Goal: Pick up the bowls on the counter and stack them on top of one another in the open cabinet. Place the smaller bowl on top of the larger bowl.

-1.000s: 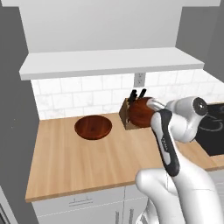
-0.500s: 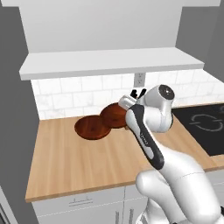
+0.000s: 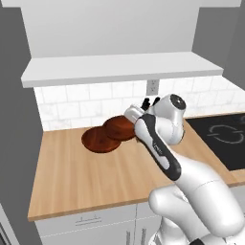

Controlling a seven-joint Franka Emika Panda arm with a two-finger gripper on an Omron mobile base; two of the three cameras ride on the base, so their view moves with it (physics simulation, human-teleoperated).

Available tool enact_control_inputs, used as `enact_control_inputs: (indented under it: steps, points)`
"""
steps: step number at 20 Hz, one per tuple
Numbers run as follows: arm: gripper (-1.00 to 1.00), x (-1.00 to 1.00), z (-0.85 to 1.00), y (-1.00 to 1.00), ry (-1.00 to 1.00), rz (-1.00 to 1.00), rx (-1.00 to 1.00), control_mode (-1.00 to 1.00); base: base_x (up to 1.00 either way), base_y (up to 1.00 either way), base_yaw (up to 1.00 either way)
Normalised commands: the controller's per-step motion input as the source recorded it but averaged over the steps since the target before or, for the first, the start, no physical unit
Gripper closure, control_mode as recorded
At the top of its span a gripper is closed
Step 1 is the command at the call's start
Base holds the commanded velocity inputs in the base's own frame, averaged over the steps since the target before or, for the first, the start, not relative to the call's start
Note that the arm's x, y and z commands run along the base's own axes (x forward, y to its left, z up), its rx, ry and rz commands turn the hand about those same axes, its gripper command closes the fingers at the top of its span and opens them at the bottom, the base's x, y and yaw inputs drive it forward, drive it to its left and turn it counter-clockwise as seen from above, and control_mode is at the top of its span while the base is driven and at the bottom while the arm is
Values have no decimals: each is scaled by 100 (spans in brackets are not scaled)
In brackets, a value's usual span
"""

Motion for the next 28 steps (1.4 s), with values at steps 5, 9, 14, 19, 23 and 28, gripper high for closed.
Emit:
enact_control_inputs:
  steps: [5,9,14,19,23,28]
  points:
    - [100,20,-35,37,13,0,-11,-100,0,0,0]
    - [100,31,-17,11,8,0,-3,-100,0,0,0]
    - [100,43,-15,0,4,-2,0,-100,0,0,0]
    - [100,47,-22,0,1,-5,-2,-100,0,0,0]
    - [100,34,-45,0,1,-3,-6,-100,0,0,0]
    - [100,45,-33,0,2,-4,-2,-100,0,0,0]
